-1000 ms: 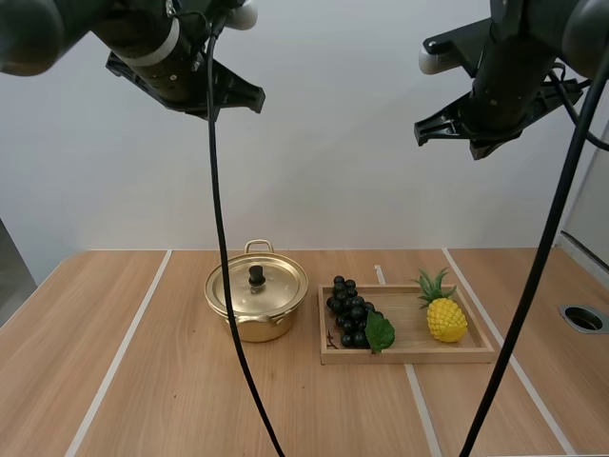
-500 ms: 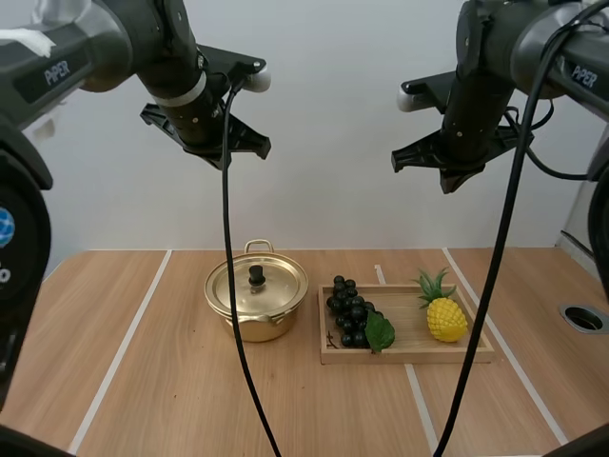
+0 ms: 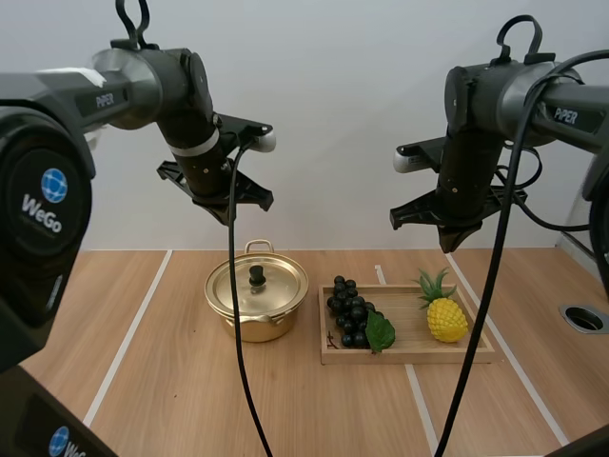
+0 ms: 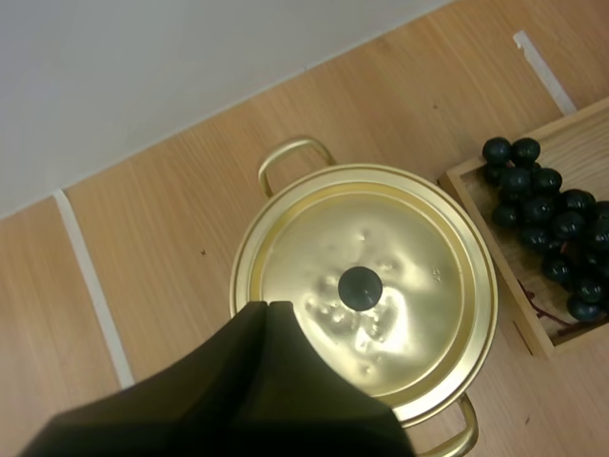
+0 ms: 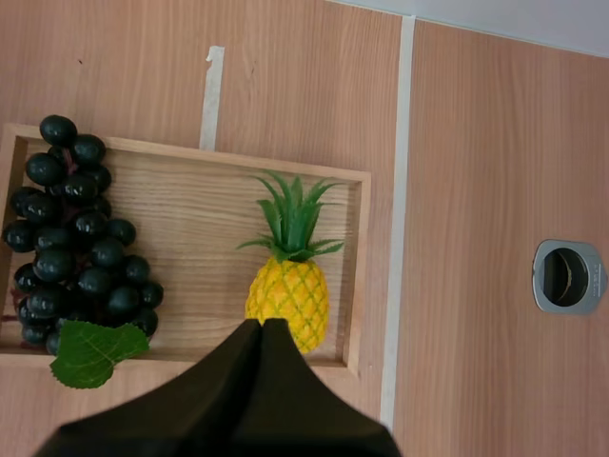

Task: Open the pot, put the pineapple inside, and close it

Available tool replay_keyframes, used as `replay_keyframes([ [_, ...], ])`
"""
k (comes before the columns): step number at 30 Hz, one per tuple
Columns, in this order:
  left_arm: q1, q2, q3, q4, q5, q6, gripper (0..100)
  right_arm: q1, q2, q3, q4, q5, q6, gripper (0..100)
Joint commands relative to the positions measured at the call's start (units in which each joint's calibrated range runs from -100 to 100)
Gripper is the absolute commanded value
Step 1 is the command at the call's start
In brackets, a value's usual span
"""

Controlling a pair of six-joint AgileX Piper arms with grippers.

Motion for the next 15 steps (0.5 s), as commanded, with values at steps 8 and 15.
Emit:
replay_keyframes([
  [8,-0.06,4.02,1.96,-7.42,-1.0,9.24,0,0.03,-0.12,2.67,-2.82,0.0,-0.12,0],
  [15,-0.06,6.74,2.07,-7.42,-1.17,9.91,5,0.03,-0.12,2.76,-2.82,0.0,-0.12,0],
])
